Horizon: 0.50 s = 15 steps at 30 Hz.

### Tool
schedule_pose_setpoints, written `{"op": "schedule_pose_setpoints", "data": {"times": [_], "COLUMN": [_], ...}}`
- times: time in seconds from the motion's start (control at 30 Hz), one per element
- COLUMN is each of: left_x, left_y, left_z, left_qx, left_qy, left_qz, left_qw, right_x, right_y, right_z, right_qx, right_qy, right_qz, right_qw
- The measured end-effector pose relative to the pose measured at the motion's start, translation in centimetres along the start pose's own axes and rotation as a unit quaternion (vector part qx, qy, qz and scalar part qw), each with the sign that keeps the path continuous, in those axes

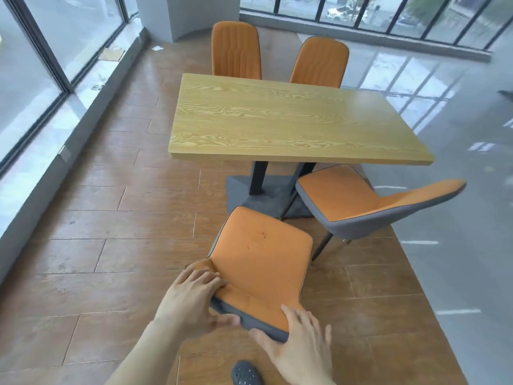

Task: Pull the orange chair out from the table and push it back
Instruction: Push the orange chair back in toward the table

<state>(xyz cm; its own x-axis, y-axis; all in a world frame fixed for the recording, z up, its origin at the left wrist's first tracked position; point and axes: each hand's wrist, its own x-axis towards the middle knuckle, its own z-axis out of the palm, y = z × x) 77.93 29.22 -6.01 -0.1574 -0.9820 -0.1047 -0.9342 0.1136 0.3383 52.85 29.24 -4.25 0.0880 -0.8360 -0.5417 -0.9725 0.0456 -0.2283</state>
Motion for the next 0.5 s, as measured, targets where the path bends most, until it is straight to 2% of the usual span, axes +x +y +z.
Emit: {"op": "schedule_pose_setpoints", "data": {"times": [0.07, 0.13, 0.27, 0.5], "left_x": [-0.4, -1.0, -1.2, 0.8], "left_y": [0.0, -0.2, 0.1, -0.3], "left_z": [0.4, 0.9, 0.7, 0.5], "left_qx": [-0.001, -0.008, -0.004, 0.001], "left_qy": [0.032, 0.058, 0.044, 0.075], "left_qz": [0.001, -0.004, -0.017, -0.035], "left_qw": [0.999, 0.998, 0.999, 0.997], "right_x": [-0.1, 0.2, 0.9, 3.7], "right_y": [0.2, 0.5, 1.1, 0.6], "right_z": [0.8, 1.6, 1.6, -0.7], "right_qx": [0.034, 0.063, 0.056, 0.022], "right_qy": [0.032, 0.030, 0.024, 0.020], "right_qz": [0.014, 0.000, -0.025, -0.063], "right_qw": [0.999, 0.998, 0.998, 0.998]}}
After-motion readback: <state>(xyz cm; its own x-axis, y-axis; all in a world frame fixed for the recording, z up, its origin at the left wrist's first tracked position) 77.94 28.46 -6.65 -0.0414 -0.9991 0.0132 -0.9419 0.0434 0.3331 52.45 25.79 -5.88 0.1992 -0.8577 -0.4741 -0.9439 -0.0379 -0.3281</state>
